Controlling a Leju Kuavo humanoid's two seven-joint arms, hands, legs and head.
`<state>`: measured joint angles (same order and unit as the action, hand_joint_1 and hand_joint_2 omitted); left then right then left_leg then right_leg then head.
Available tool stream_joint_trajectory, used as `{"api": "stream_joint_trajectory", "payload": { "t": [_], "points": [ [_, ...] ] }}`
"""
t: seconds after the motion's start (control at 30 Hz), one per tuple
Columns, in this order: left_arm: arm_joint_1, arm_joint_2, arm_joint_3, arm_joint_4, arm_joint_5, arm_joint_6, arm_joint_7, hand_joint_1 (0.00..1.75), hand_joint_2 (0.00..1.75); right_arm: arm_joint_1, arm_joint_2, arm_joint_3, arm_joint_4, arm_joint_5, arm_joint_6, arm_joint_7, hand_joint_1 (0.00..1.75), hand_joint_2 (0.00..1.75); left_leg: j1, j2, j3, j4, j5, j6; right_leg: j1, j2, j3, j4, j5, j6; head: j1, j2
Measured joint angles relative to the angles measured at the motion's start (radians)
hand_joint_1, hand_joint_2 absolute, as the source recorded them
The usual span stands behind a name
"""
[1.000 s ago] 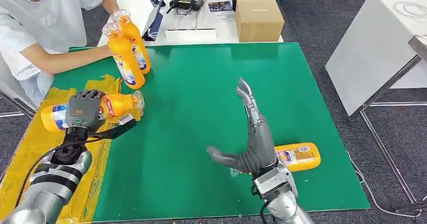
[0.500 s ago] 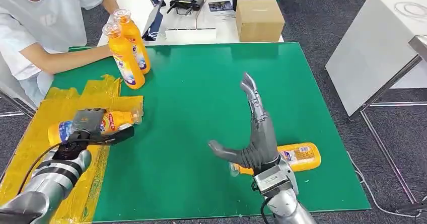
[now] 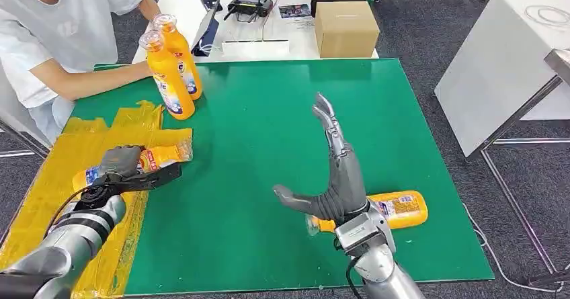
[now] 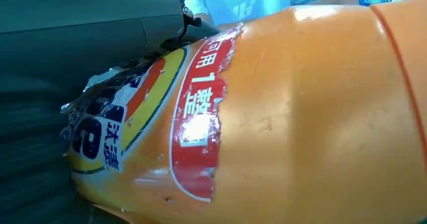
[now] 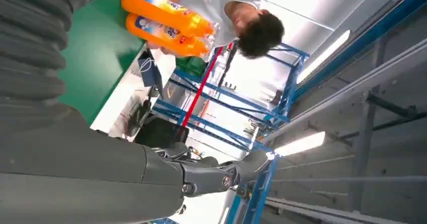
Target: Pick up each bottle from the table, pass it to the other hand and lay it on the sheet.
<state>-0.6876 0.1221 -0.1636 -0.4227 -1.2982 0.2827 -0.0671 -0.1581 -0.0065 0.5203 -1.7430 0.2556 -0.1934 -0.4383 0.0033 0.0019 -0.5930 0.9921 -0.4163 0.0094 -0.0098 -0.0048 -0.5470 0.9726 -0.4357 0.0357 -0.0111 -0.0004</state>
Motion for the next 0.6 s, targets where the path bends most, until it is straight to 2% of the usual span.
{"api": "stream_joint_trajectory", "payload": {
  "t": [0.6],
  "points": [
    [0.073, -0.022, 0.010, -0.026, 0.125, 0.198, -0.131, 0.00, 1.75, -0.005, -0.003, 0.005, 0.015, 0.008, 0.024, 0.003, 0.00, 1.75, 0.000, 0.000, 0.000, 0.000, 0.000, 0.000, 0.000, 0.000, 0.000, 0.000, 0.000, 0.000, 0.000, 0.000]
  ]
}}
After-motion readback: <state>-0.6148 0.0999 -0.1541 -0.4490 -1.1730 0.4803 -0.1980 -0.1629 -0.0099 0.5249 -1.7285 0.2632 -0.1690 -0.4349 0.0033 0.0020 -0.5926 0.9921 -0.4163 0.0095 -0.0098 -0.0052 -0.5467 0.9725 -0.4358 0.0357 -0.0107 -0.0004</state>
